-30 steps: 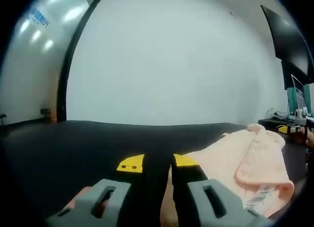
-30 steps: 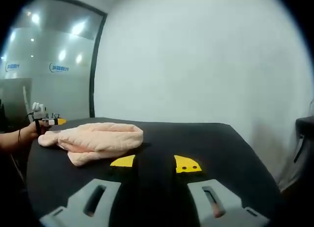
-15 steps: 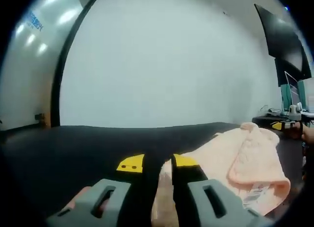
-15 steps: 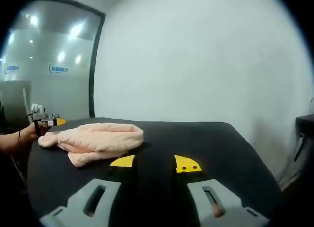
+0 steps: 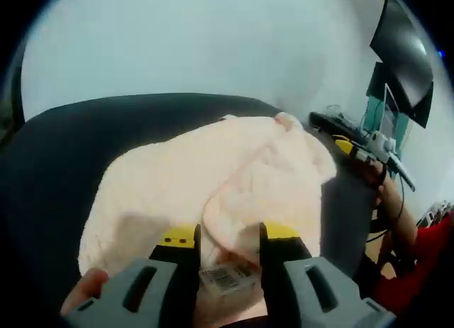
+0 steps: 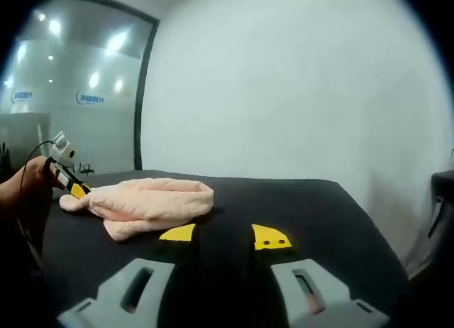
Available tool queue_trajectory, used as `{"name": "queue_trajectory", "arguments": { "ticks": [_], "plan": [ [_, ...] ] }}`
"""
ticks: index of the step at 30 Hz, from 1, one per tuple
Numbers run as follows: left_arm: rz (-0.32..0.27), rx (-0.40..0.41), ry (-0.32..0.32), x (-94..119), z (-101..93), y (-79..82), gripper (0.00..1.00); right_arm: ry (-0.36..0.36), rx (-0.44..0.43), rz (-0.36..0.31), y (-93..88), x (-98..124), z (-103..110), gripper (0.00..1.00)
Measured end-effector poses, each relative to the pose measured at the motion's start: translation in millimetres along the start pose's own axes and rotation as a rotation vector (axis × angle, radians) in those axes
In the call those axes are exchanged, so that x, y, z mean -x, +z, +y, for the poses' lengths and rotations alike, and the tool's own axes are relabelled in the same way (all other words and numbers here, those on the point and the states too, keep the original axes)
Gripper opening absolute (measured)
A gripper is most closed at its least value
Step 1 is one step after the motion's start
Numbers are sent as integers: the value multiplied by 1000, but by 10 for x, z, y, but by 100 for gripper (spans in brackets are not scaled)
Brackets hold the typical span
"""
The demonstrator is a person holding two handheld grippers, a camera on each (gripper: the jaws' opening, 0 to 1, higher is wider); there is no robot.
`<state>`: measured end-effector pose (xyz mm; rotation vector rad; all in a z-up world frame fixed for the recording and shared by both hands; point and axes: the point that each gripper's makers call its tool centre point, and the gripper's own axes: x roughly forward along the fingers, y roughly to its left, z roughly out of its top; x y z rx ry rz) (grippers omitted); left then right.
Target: Fold the towel on the table until its edges align and the towel forms a compact rectangular stack.
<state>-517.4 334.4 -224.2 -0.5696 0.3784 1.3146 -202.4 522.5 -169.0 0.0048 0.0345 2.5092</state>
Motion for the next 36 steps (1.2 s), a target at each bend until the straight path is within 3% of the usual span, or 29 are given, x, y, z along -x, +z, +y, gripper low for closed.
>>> {"name": "queue_trajectory", "arguments": {
  "ticks": [5,7,9,10,11,13,14,18,20,22,24,25,28,29,33,36],
  "plan": [
    [-91,63,29,76,77,171,30,22,-14,-20,42,23,41,25],
    [-63,93,1,25,47,161,29,28,-8,-26,56,19,55,25],
    [-13,125,-29,-1,-75,14,29,34,-4,-29,61,29,79,25],
    [-22,132,-31,-24,-84,22,28,36,-4,-30,64,28,80,25],
    [-47,152,-36,-56,-67,80,25,37,-5,-32,67,30,80,25],
    [-132,177,-37,-36,-32,289,3,38,-9,-35,71,38,74,25],
    [-188,169,-34,14,-55,423,3,39,-14,-37,74,39,67,25],
    [-305,25,-37,278,-369,920,3,40,-21,-35,65,34,69,25],
    [-232,-94,3,361,-506,970,3,43,-19,-25,46,24,74,25],
    [-280,-171,9,439,-589,1186,3,41,-13,-28,53,31,73,25],
    [-236,-233,46,485,-606,1195,3,39,-13,-34,64,37,65,25],
    [-241,-264,64,501,-538,1258,3,37,-13,-35,67,38,61,25],
    [-307,-352,56,616,-652,1551,1,35,-11,-32,60,37,55,25],
    [-299,-359,56,646,-751,1583,1,32,-7,-29,55,37,53,25],
    [-341,-530,145,968,-886,1952,1,24,4,-18,36,37,39,25],
    [-400,-596,145,1175,-1045,2220,0,20,5,-13,26,38,48,25]
  ]
}}
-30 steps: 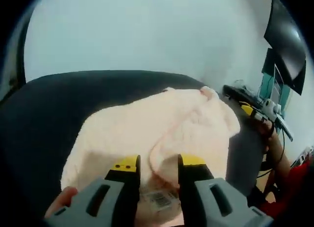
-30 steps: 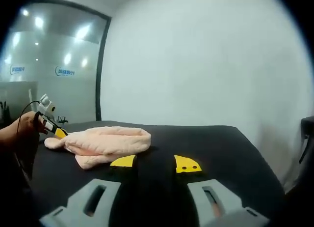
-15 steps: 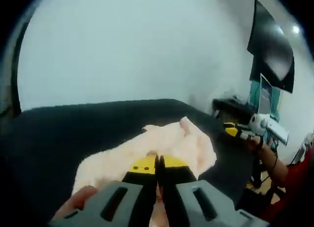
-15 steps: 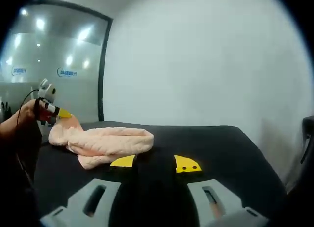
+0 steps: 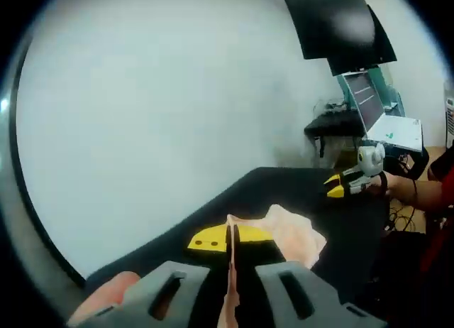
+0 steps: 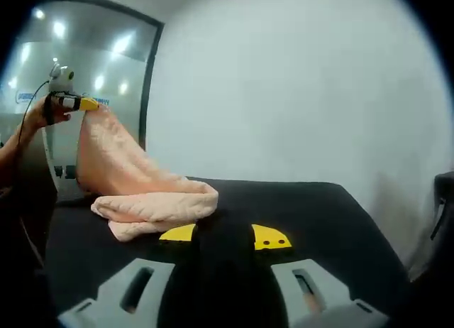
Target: Fold the towel on the table until its edges align and the towel forms a compact rectangular stack.
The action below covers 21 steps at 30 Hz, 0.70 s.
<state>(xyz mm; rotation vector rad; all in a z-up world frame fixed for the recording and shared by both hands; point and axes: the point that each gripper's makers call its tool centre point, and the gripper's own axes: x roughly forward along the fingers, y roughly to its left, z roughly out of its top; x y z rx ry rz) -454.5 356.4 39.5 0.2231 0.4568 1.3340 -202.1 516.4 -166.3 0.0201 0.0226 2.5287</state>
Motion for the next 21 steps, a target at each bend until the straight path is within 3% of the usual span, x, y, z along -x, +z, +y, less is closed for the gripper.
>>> {"name": "queue_trajectory", "arguments": {
  "ticks": [7,11,14,16,21],
  "plan": [
    [-44,-239,129,186,336,532,0,-4,-2,6,-10,-7,-3,25],
    [-79,-286,201,314,606,792,0,-10,-6,0,3,0,-12,25],
    [-199,-274,198,415,746,1077,0,-16,-15,-3,8,-3,-25,26],
    [-198,-267,226,504,903,1138,0,-20,-20,-1,6,-5,-27,26],
    [-222,-303,292,670,1090,1283,0,-15,-16,5,-2,-12,-2,26]
  ]
}}
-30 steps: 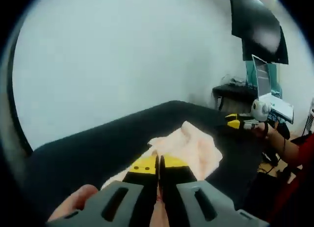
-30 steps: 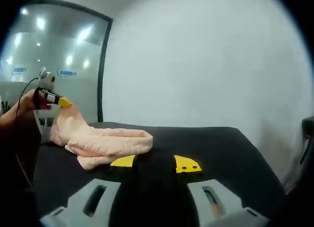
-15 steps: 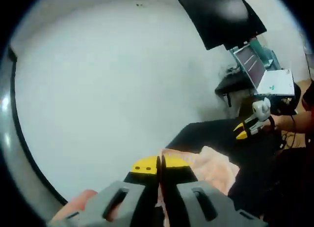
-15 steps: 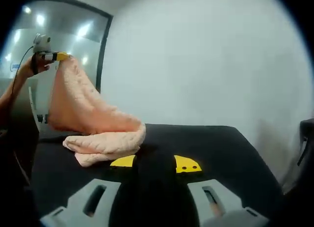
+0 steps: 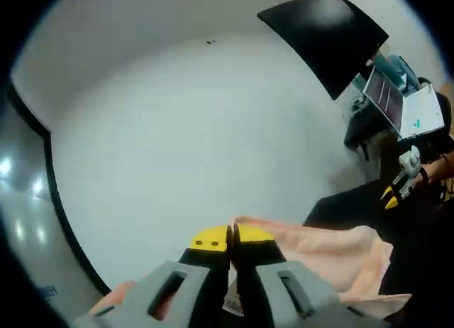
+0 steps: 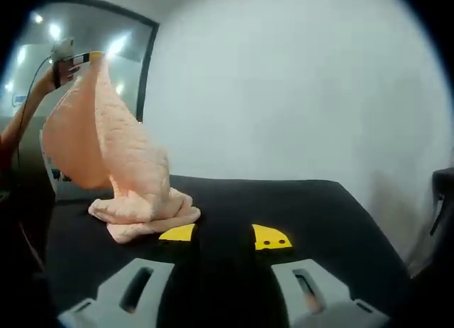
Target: Fold the towel on the table until its edges align and the towel forms a compact rectangular stack.
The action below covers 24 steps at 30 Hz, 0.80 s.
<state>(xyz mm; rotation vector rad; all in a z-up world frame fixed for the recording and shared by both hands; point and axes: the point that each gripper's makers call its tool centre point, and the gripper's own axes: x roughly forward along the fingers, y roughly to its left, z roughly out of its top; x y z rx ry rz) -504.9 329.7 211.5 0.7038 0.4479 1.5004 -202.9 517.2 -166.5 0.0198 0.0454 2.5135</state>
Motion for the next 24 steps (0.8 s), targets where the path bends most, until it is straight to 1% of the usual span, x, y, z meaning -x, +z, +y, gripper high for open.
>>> {"name": "queue_trajectory", "arguments": {
  "ticks": [1,2,3,5,6,8,10,12,14,16,17,19,20,22,24],
  "plan": [
    [-7,-12,14,18,72,22,0,1,1,1,-1,0,0,26],
    [-31,-12,10,57,55,74,0,3,1,2,-3,-1,2,26],
    [-54,-6,-1,79,76,114,0,5,2,5,-8,-3,4,26],
    [-44,-16,14,131,173,128,0,16,3,11,-18,-16,25,26],
    [-33,-44,29,146,275,124,0,21,4,15,-24,-22,39,26],
    [-34,-71,42,220,380,144,0,29,7,21,-29,-46,44,26],
    [-22,-92,49,301,483,131,0,32,9,30,-42,-61,61,26],
    [3,-117,48,386,599,72,0,42,23,39,-54,-65,101,26],
    [32,-147,48,493,743,-27,0,47,30,42,-59,-69,106,26],
    [55,-151,66,576,948,-112,0,49,27,42,-61,-69,108,26],
    [68,-152,75,627,1013,-154,0,51,16,37,-49,-67,104,26],
    [68,-152,80,718,1085,-193,0,45,11,32,-35,-64,106,26],
    [70,-151,85,785,1081,-214,0,43,15,32,-35,-64,110,26],
    [85,-157,99,918,1140,-307,0,43,37,47,-61,-64,137,26],
    [117,-184,90,1054,1140,-442,0,49,69,60,-85,-78,165,26]
  ]
}}
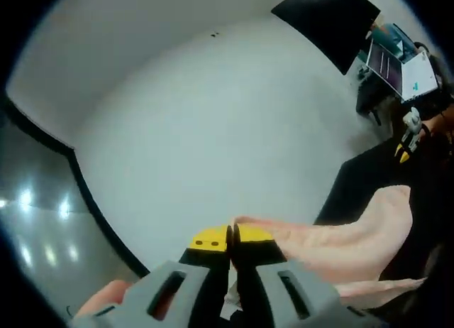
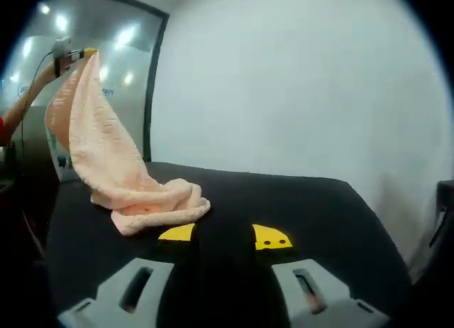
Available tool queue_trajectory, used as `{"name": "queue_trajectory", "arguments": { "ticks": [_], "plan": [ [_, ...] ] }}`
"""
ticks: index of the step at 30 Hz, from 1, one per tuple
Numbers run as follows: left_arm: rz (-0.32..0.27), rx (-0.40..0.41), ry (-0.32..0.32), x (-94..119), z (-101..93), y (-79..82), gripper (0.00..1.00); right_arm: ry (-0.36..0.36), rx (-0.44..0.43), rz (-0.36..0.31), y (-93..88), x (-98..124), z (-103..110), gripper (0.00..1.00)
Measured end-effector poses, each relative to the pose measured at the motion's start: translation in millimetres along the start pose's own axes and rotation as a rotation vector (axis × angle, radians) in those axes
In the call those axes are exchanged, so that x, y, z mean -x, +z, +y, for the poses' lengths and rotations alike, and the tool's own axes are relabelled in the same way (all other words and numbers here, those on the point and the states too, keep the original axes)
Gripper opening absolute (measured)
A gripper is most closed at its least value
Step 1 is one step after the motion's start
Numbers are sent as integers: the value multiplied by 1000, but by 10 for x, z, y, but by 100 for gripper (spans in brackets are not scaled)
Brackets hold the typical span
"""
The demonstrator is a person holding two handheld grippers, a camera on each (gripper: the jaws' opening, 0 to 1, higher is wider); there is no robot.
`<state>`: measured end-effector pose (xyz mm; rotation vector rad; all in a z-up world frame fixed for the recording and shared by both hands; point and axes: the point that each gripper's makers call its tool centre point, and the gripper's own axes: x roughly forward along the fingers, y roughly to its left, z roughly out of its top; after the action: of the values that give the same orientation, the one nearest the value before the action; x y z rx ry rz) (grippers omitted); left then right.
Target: Fold the towel on the table until its edges align and the towel forms a compact rectangular stack.
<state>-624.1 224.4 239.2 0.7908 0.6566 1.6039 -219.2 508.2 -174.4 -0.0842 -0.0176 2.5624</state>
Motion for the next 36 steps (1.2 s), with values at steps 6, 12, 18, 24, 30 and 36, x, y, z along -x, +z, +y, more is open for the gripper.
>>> {"name": "queue_trajectory", "arguments": {
  "ticks": [6,12,18,24,30,36],
  "plan": [
    [60,26,-100,263,-380,-518,0,4,74,11,16,-50,79,26],
    [18,201,-279,266,-1366,-819,0,35,109,13,19,-75,175,26],
    [166,227,-553,94,-3075,-1535,1,9,95,11,21,-69,98,26],
    [393,509,-625,-15,-3808,-2545,13,23,102,47,-61,-101,103,26],
    [137,951,-464,-166,-3065,-2267,49,6,54,42,-39,-120,15,26],
    [-20,1126,-476,24,-3064,-2429,43,57,-45,68,221,-486,165,23]
  ]
}}
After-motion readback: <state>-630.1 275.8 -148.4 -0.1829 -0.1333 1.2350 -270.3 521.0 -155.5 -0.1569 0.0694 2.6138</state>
